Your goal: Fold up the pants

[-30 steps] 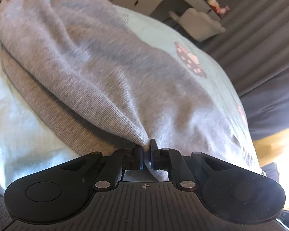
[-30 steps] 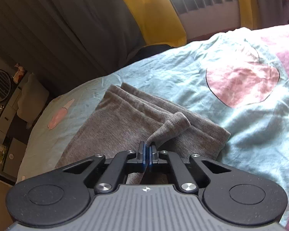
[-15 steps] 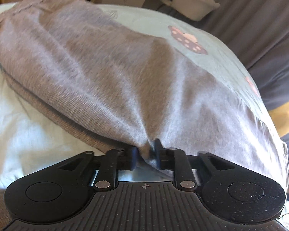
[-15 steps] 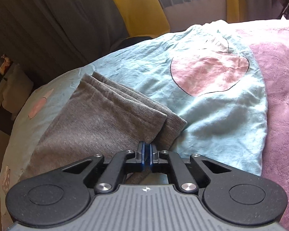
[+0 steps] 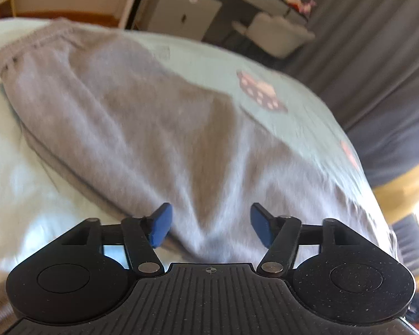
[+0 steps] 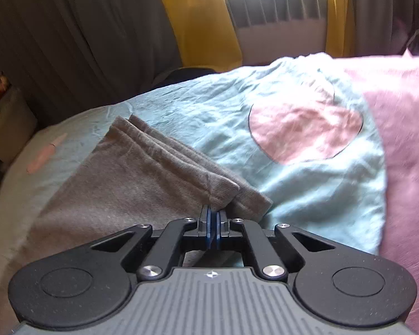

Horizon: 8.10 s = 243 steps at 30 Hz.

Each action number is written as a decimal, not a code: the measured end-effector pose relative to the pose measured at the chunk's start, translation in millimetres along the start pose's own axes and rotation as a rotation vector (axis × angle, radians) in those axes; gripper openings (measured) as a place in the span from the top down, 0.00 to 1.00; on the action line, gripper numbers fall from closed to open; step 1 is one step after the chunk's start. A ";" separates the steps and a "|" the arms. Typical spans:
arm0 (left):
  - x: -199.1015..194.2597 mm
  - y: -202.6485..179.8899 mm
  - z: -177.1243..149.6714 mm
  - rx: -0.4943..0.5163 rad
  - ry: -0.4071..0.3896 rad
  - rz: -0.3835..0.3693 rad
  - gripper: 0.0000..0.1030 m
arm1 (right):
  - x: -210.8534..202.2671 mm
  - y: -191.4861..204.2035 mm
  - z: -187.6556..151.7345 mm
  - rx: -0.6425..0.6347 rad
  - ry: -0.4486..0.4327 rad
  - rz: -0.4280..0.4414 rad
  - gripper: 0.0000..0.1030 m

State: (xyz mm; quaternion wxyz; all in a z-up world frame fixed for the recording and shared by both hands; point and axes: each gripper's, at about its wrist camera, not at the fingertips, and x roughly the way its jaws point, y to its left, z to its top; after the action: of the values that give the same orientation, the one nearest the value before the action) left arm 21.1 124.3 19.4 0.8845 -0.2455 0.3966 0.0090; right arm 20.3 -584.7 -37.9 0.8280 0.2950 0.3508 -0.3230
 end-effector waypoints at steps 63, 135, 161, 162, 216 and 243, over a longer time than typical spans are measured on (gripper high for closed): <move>66.6 25.9 16.7 -0.001 -0.280 0.553 0.15 | 5.3 443.2 -198.6 -0.720 0.616 0.884 0.80; 78.5 -57.6 -37.5 0.381 -0.060 0.147 0.08 | -33.8 20.4 45.1 0.029 -0.016 0.483 0.83; 56.8 -50.9 -28.2 0.323 -0.093 0.016 0.08 | -51.8 165.5 -80.1 -0.495 0.302 0.489 0.61; 55.6 -53.2 -28.4 0.333 -0.090 0.003 0.08 | -45.1 161.7 -80.8 -0.503 0.334 0.458 0.62; 130.0 -195.4 -16.0 0.212 0.326 -0.331 0.83 | -14.4 107.1 -49.4 -0.223 0.261 0.484 0.42; 143.4 -102.6 24.1 0.059 0.252 -0.185 0.81 | -15.7 124.6 -56.0 -0.316 0.258 0.463 0.41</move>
State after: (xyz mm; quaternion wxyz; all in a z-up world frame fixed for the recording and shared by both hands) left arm 157.8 19.1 -24.4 0.8317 -0.2541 0.4800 -0.1152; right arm 82.3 -462.6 -25.6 0.8639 0.2733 0.4222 -0.0269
